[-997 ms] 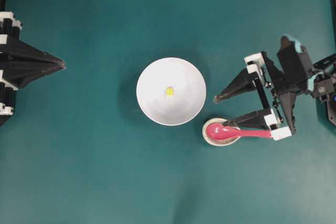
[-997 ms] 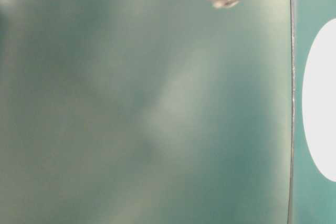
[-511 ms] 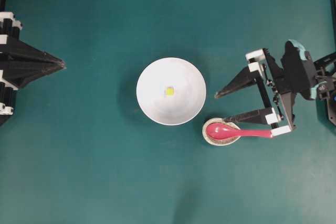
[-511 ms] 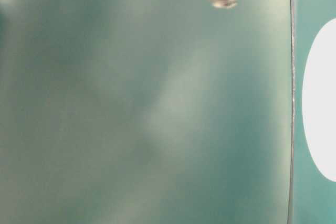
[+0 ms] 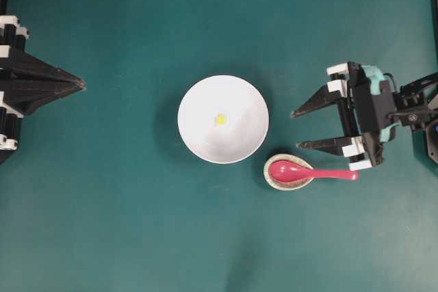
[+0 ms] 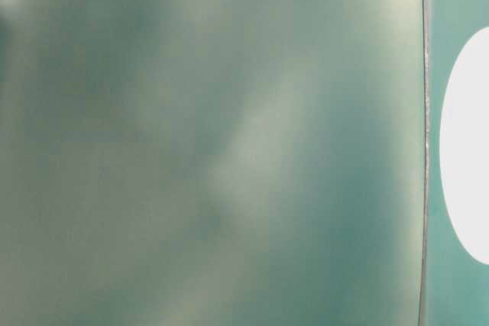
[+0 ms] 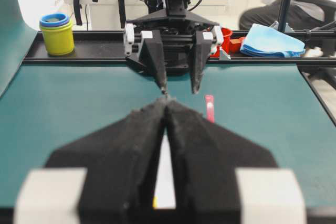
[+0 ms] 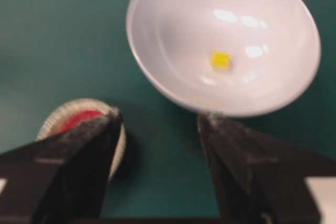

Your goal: Scoop the yellow hexagonal prism block from the bowl with a spoon using the right arm.

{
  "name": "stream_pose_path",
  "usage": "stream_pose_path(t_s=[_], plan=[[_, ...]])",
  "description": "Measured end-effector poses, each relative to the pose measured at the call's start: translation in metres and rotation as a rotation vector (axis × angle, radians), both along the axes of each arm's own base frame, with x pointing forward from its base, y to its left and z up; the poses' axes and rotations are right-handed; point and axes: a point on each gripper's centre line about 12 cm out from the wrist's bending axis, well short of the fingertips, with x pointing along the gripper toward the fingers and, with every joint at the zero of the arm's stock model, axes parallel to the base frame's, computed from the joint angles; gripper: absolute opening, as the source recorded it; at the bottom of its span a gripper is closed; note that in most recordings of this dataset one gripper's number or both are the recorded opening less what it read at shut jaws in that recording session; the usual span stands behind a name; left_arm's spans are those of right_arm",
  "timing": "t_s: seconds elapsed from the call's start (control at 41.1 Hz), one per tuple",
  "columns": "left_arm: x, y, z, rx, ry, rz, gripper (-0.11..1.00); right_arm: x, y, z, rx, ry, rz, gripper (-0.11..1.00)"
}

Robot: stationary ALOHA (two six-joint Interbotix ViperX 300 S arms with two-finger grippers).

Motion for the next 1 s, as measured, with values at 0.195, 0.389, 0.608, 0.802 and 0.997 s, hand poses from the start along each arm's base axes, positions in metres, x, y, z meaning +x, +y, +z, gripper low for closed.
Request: stream_pose_path(t_s=[0.195, 0.389, 0.608, 0.802, 0.997], plan=[[0.0, 0.0, 0.0, 0.0, 0.002, 0.0, 0.06, 0.002, 0.003, 0.005, -0.074, 0.017, 0.02, 0.63], [0.0, 0.0, 0.0, 0.0, 0.003, 0.0, 0.06, -0.001, 0.003, 0.009, -0.116, 0.015, 0.026, 0.63], [0.0, 0.0, 0.0, 0.0, 0.003, 0.0, 0.06, -0.009, 0.021, 0.034, -0.098, -0.16, 0.178, 0.63], [0.0, 0.0, 0.0, 0.0, 0.0, -0.002, 0.06, -0.024, 0.042, 0.055, -0.022, -0.326, 0.33, 0.63], [0.0, 0.0, 0.0, 0.0, 0.002, -0.002, 0.06, -0.036, 0.048, 0.049, 0.109, -0.36, 0.334, 0.63]])
